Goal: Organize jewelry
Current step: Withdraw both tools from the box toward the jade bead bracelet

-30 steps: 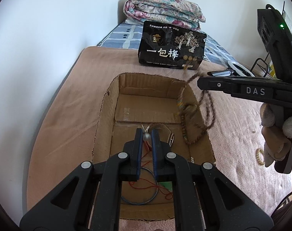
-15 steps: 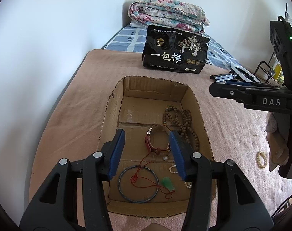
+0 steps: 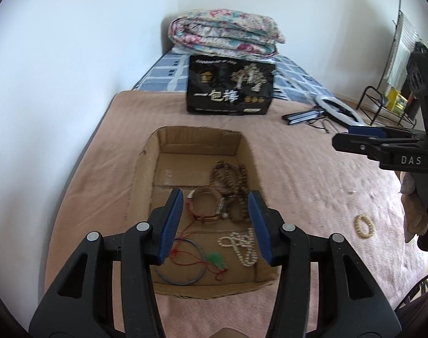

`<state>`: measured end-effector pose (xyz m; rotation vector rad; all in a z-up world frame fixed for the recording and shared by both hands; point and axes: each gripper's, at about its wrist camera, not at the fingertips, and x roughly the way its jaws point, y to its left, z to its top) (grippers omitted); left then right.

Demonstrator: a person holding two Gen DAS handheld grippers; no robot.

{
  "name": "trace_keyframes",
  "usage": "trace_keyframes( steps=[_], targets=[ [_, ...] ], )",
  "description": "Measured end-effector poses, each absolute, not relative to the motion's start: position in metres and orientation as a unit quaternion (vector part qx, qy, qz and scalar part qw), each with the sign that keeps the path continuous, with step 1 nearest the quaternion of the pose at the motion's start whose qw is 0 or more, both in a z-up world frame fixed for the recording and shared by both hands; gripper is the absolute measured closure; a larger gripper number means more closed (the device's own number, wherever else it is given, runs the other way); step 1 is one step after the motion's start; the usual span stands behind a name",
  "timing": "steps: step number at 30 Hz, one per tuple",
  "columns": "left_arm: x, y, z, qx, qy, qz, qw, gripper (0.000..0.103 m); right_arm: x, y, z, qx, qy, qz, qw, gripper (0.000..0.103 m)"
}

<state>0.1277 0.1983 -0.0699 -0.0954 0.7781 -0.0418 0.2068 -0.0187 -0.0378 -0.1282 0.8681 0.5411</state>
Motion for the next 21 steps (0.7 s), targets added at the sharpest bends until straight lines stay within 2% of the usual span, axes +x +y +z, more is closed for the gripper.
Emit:
trace_keyframes(
  steps=[10,21],
  targets=[
    [0.122,0.137,-0.052,-0.018,0.370,-0.086,0.925,0.054,0.177,-0.119,-0.039,-0.052,0.423,0.199,0.882,0.032],
    [0.134,0.056,-0.062,0.017,0.383,-0.149,0.911,0.054,0.158,-0.194,-0.074,-0.052,0.456,0.150,0.876,0.032]
  ],
)
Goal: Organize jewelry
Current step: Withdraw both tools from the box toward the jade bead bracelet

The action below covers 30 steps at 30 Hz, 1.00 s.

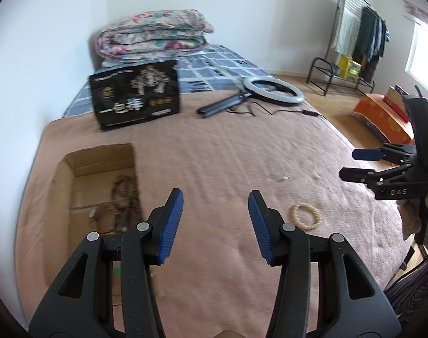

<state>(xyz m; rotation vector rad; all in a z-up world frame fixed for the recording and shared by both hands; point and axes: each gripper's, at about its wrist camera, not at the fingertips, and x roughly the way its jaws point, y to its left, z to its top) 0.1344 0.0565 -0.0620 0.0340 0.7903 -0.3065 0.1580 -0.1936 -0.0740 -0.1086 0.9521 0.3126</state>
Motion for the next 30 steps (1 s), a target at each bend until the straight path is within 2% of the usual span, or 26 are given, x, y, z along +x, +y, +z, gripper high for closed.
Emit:
trace_keyframes(
  steps=[9,25,26,28,30],
  targets=[
    [0.141,-0.012,-0.091,0.025,0.418,-0.197,0.887,0.054,0.172,-0.234,-0.103,-0.022,0.467,0.127,0.875,0.032],
    [0.160,-0.101,-0.183,0.055,0.492,-0.214,0.842,0.054,0.199,-0.250,-0.128,-0.006,0.467,0.147,0.872,0.032],
    [0.162,-0.102,-0.187,0.058,0.495,-0.209,0.841,0.055,0.201,-0.248,-0.130,-0.008,0.469,0.149,0.870,0.032],
    [0.166,-0.102,-0.195,0.060,0.503,-0.196,0.840,0.070,0.205,-0.246,-0.134,-0.011,0.475,0.151,0.867,0.032],
    [0.169,-0.100,-0.201,0.055,0.509,-0.186,0.839,0.073,0.209,-0.244,-0.138,-0.012,0.483,0.154,0.862,0.032]
  ],
)
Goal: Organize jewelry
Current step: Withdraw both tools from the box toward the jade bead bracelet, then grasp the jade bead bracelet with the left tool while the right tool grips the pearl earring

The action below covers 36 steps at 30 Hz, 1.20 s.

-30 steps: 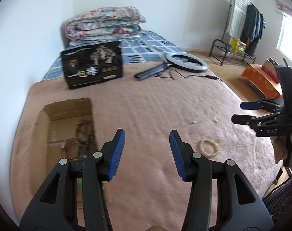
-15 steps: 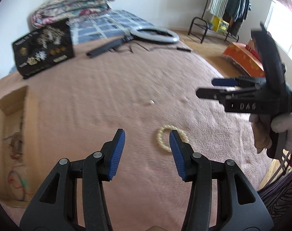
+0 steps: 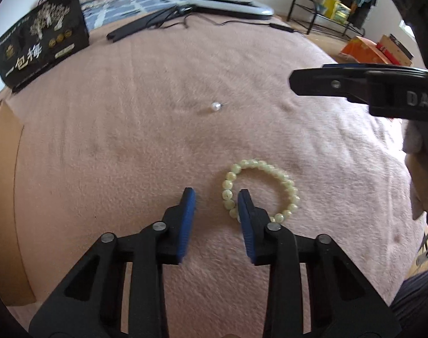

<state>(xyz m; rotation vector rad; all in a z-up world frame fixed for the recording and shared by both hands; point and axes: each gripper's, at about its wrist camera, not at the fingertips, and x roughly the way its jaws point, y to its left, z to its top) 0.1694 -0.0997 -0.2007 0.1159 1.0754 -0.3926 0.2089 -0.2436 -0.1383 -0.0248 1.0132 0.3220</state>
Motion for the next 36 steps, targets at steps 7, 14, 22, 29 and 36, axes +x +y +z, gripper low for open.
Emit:
trace_keyframes(
  steps=[7,14,22,29,36],
  targets=[
    [0.173,-0.094,-0.203,0.071,0.495,-0.166,0.850,0.093,0.218,-0.231,-0.152,-0.011,0.488,0.172,0.856,0.032],
    [0.189,-0.068,-0.202,0.063,0.496,-0.144,0.854,0.095,0.228,-0.204,-0.163,-0.033,0.488,0.201,0.849,0.048],
    [0.199,-0.038,-0.201,0.042,0.501,-0.126,0.855,0.096,0.234,-0.182,-0.177,-0.060,0.493,0.213,0.842,0.068],
    [0.200,-0.030,-0.200,0.042,0.501,-0.123,0.856,0.096,0.236,-0.171,-0.184,-0.083,0.495,0.209,0.839,0.083],
    [0.200,-0.023,-0.196,0.036,0.498,-0.119,0.858,0.096,0.236,-0.170,-0.182,-0.079,0.494,0.205,0.841,0.089]
  ],
)
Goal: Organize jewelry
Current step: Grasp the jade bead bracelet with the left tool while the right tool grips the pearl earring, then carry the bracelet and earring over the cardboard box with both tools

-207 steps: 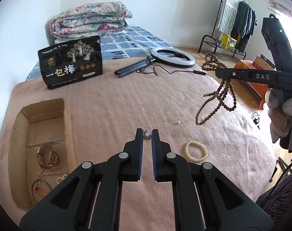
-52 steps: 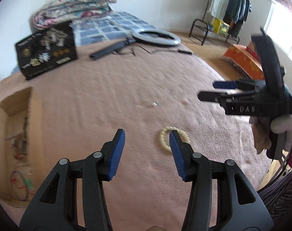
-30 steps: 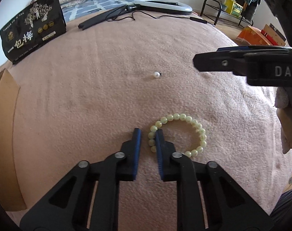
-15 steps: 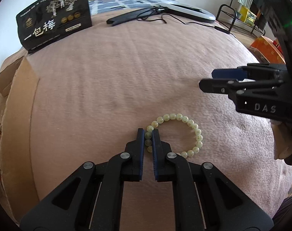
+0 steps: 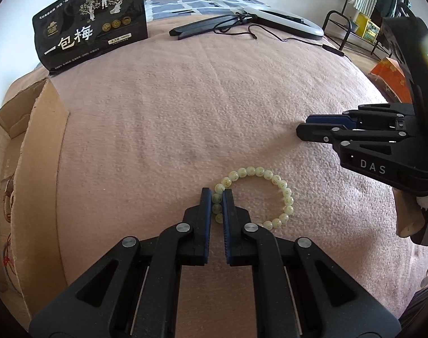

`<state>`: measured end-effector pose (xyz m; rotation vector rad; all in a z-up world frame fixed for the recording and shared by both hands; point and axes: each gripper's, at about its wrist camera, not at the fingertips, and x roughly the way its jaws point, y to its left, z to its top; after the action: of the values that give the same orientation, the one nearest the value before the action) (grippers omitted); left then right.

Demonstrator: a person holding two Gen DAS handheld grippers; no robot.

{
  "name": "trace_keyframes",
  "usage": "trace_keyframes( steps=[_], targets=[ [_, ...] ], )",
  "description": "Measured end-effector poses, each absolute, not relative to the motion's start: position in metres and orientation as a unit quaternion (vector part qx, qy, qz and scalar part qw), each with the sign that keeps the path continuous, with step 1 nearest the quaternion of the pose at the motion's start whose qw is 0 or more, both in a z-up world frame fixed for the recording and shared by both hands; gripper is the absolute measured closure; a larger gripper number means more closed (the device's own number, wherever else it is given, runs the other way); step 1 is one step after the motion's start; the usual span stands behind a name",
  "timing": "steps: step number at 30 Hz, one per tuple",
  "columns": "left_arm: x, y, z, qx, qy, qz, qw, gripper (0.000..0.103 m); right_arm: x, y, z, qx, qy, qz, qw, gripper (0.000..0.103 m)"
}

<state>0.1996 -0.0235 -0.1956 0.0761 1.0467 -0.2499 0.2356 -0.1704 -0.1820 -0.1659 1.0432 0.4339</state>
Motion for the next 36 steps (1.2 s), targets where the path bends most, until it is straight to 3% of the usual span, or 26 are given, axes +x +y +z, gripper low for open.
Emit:
trace_keyframes(
  steps=[36],
  targets=[
    [0.149,0.041,-0.081,0.005,0.406,-0.115,0.906,0.097,0.183,-0.156,-0.094,-0.050,0.431,0.240,0.868,0.089]
  ],
)
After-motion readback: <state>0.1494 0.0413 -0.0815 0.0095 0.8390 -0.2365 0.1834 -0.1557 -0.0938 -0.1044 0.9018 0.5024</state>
